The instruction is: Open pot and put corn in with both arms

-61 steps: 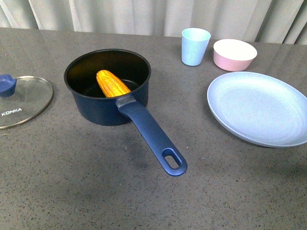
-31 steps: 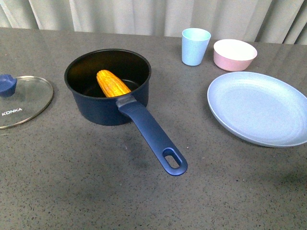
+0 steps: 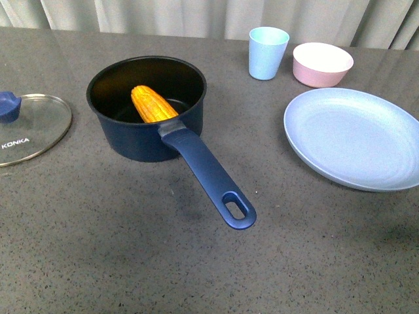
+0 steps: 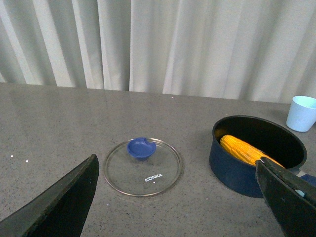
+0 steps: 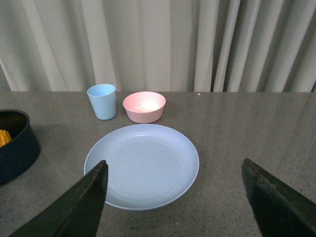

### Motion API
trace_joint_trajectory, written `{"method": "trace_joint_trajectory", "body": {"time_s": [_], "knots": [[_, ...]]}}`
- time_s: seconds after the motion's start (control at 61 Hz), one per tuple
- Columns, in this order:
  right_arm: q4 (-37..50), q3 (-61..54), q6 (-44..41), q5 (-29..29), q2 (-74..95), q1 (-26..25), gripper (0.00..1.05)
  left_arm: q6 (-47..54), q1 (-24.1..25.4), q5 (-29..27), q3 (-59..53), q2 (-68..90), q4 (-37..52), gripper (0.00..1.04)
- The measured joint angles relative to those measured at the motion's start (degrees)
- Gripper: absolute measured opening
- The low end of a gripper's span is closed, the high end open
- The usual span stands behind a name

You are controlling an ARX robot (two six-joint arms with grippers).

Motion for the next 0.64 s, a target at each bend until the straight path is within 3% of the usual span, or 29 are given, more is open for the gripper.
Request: {"method": "trace_joint_trajectory", "body": {"time_s": [0.082, 0.639], "knots": [[-0.02, 0.0, 0.02, 0.0, 0.0, 0.0, 0.97, 0.0, 0.0, 0.0, 0.0, 0.0, 0.0, 0.96], [0.0, 0.0, 0.0, 0.0, 0.0, 0.0, 0.96, 0.0, 0.0, 0.0, 0.0, 0.0, 0.0, 0.96]]}}
